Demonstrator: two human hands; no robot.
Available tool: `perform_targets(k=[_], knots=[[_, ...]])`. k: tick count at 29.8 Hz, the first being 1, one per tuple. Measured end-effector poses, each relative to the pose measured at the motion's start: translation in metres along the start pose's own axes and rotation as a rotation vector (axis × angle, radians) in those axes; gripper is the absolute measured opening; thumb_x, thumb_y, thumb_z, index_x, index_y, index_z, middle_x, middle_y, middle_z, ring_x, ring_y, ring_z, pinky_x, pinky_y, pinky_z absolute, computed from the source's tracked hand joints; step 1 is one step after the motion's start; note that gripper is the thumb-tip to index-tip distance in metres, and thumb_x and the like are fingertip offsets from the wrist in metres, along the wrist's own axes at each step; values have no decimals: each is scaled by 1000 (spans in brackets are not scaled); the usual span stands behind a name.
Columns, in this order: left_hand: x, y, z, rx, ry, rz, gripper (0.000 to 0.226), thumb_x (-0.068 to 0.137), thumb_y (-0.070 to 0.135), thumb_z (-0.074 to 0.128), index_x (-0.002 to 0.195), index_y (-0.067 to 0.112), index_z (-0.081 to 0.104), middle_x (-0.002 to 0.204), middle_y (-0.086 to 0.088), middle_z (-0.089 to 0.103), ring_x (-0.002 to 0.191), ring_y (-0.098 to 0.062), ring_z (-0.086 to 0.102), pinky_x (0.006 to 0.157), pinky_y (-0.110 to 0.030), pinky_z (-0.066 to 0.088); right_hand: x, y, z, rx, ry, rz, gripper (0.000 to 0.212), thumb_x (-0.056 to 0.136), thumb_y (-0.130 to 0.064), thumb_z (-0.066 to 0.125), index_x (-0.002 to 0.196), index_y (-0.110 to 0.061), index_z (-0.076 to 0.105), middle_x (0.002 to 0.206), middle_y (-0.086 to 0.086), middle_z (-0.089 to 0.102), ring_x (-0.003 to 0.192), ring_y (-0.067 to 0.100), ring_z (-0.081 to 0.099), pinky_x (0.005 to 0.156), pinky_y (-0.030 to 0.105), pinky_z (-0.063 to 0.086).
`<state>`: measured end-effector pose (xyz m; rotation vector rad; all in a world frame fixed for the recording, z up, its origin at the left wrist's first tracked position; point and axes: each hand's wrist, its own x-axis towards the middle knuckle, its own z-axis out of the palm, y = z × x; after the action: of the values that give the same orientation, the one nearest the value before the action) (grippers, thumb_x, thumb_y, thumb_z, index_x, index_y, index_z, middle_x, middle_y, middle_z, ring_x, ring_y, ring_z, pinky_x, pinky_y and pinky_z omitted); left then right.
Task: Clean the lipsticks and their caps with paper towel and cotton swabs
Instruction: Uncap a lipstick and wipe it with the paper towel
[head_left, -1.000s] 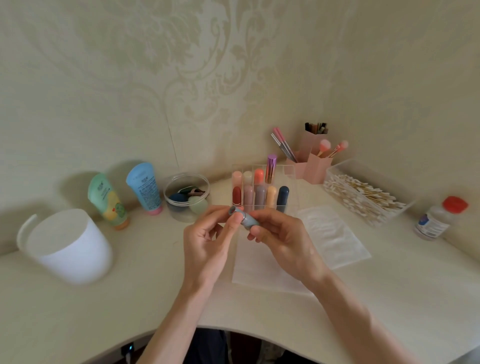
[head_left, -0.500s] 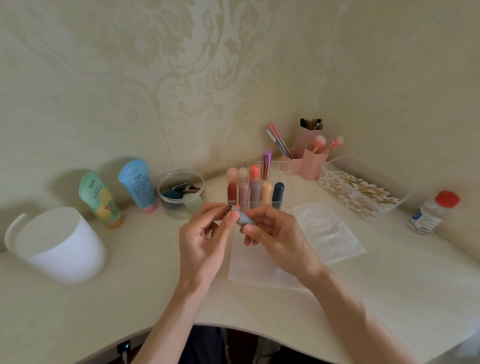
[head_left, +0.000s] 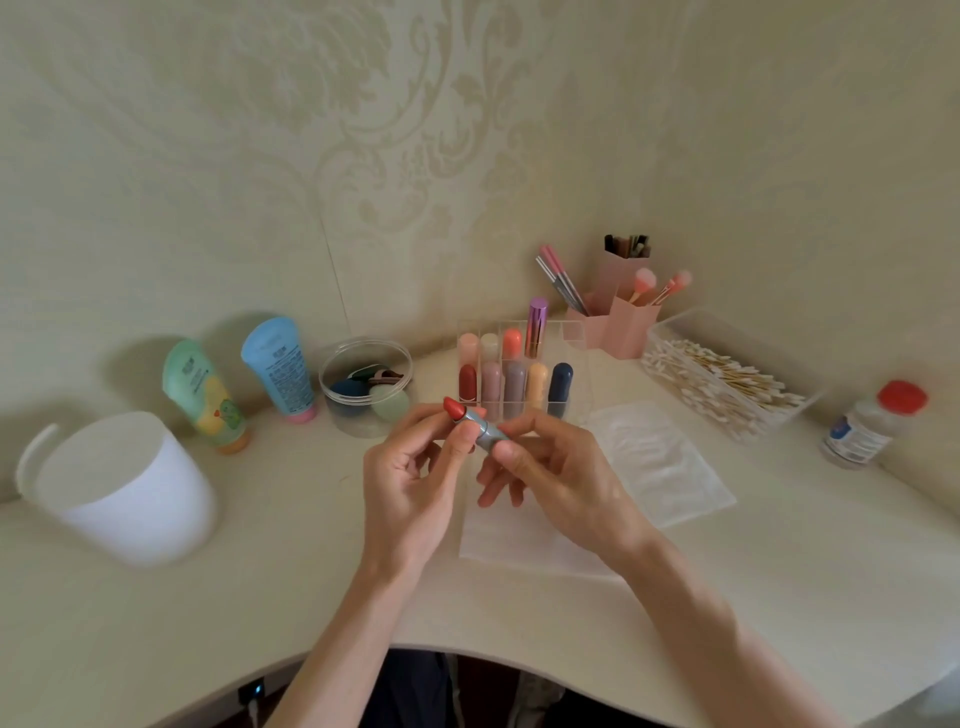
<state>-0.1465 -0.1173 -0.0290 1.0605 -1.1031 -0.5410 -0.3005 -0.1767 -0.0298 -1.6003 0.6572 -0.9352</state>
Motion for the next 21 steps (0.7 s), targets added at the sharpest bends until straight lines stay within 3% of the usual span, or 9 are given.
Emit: perform_targets(k=[3,7,9,13,16,19,21], knots=[[0,0,-1,-17,-3,-14,13,98,16,67,102,20,79,101,-7,76,94,-25,71,85,-30,56,-2,-3,0,14,-56,16,36,108,-34,45,107,-9,71,82,15,76,66,34,75,58,32,52],[2,-2,-1,2,1,13,12,97,17,68,101,18,79,101,-5,76,95,-22,72,82,-29,55,0,-5,-1,-54,52,-13,25,96,-31,71,114,-13,70,94,5,78,72,29,77,64,28,54],[1,-3,-1,16,7,12,12,96,18,68,100,20,79,103,-5,77,98,-24,72,84,-37,56,1,-3,-3,-33,77,-16,25,89,-21,79,107,-9,67,94,3,79,73,27,77,65,22,53],[0,-6,-1,42,-3,18,10,96,20,69,99,21,79,102,-5,76,98,-26,71,82,-53,53,1,0,-5,-76,45,-11,23,92,-19,76,111,-8,69,95,2,79,79,22,78,67,22,54],[1,-7,0,86,-30,10,8,98,18,71,102,20,78,102,-3,76,98,-25,71,80,-59,52,1,5,-8,-331,78,-109,20,92,-21,81,111,-19,74,98,-10,76,89,18,73,73,32,56],[1,-7,1,108,-64,-16,11,94,19,73,103,16,78,101,-3,76,95,-23,70,73,-51,52,2,7,-12,-507,162,-238,23,86,-20,87,107,-23,77,93,-14,70,83,18,63,69,33,51],[1,-8,2,127,-84,-13,18,92,24,74,108,17,77,103,0,75,94,-24,69,70,-38,52,3,6,-15,-484,215,-197,23,87,-20,86,107,-26,78,96,-17,72,85,15,66,70,30,51]])
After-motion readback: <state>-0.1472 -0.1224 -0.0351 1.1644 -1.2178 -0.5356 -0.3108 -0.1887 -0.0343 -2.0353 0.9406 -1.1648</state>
